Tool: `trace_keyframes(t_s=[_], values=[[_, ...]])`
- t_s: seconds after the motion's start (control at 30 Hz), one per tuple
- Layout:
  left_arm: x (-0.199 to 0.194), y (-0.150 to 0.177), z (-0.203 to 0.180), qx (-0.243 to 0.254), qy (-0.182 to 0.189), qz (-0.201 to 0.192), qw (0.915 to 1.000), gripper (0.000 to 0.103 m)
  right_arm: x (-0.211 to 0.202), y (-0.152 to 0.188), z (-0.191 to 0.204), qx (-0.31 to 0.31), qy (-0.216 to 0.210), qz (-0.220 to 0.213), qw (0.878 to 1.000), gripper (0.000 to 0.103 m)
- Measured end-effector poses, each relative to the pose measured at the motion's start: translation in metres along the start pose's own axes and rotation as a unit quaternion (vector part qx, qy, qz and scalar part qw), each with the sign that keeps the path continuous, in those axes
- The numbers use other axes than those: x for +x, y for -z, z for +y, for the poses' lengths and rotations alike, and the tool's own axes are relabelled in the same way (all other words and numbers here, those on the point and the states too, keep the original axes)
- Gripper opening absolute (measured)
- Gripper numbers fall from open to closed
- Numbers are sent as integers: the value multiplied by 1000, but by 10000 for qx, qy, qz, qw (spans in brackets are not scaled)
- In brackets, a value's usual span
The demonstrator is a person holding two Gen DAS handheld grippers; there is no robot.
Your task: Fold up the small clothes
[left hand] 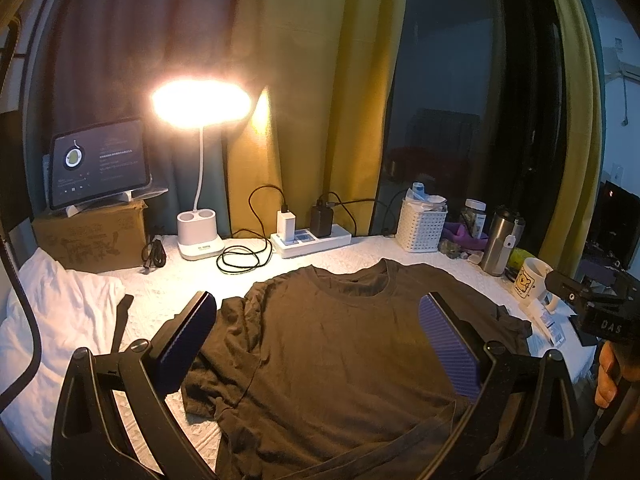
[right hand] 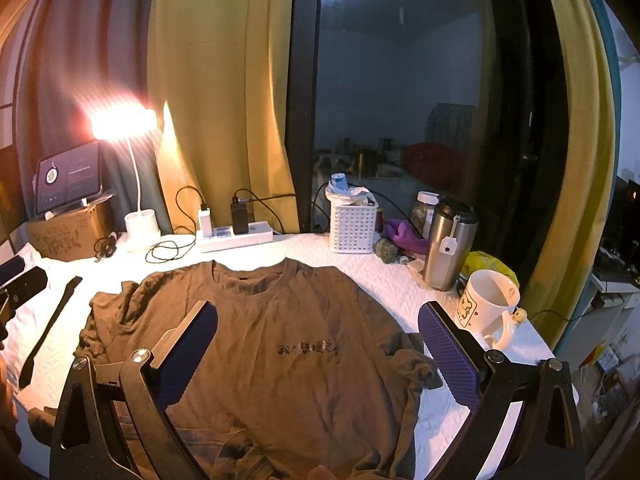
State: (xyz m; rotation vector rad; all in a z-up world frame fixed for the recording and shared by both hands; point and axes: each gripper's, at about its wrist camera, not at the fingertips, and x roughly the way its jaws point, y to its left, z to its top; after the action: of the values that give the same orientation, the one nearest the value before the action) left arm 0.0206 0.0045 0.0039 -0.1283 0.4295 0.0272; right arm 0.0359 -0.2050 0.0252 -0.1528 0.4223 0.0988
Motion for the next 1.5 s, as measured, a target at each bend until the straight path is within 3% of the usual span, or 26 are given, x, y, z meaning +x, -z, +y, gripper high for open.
trace_keyframes(t_s=[0.93, 1.3, 1.5], values=[[96, -14, -27, 11, -168, 765, 9969, 100, 95, -9, -55, 207, 145, 680, 9974, 101], [143, -5, -46, -13, -156, 1232, 9923, 100, 146, 4, -109, 378, 469, 1105, 9921, 101], [161, -1, -51, -5, -231, 1417, 9896, 100, 180, 19, -138, 524, 437, 1460, 9869, 101]])
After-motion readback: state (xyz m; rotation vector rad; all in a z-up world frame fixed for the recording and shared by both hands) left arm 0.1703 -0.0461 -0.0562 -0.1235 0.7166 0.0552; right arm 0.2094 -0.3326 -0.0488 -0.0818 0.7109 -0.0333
